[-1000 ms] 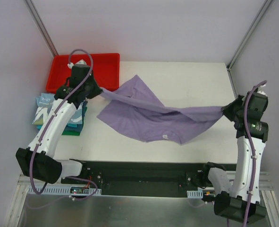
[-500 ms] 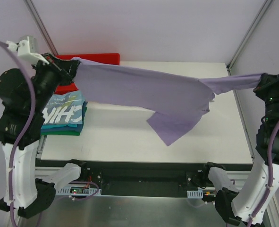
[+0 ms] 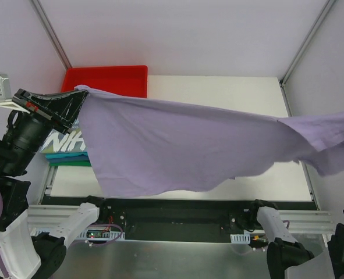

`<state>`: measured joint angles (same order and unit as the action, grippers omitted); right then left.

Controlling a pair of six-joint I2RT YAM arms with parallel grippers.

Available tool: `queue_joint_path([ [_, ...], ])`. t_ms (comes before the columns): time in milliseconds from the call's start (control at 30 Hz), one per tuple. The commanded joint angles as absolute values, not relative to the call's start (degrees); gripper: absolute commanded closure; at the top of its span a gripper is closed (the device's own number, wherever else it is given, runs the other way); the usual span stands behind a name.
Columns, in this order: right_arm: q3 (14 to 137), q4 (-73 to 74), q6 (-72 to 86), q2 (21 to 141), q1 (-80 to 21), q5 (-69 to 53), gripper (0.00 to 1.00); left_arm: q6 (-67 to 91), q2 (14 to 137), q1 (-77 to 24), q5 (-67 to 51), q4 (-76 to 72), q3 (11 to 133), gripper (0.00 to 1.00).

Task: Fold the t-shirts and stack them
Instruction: Flatten out the tshirt

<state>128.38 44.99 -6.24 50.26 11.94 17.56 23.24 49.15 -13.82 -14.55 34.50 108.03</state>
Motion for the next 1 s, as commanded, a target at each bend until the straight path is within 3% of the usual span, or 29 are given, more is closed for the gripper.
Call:
queue_joint_path([
  [0,125.34,39.74,-13.97,54.66,7.39,25.83,0.99,25.13,51.67,-13.71,-16.35,33.05,108.02,1.00],
  [333,106.54,27.43,-16.18,66.69,6.94,17.41,0.99,25.93,72.57,-13.71,-1.94,32.78,103.10,1.00],
  [600,86.93,13.28,-13.63,86.89,6.94,10.29,0.99,23.91,106.92,-13.80,0.18,32.17,104.31,1.00],
  [767,96.83,18.09,-12.57,108.07,6.51,9.58,0.99,23.47,125.92,-13.80,-0.97,32.87,115.73,1.00],
  [967,105.02,20.74,-11.78,121.89,5.45,8.00,0.99,24.17,133.06,-13.71,2.29,33.31,119.97,1.00],
])
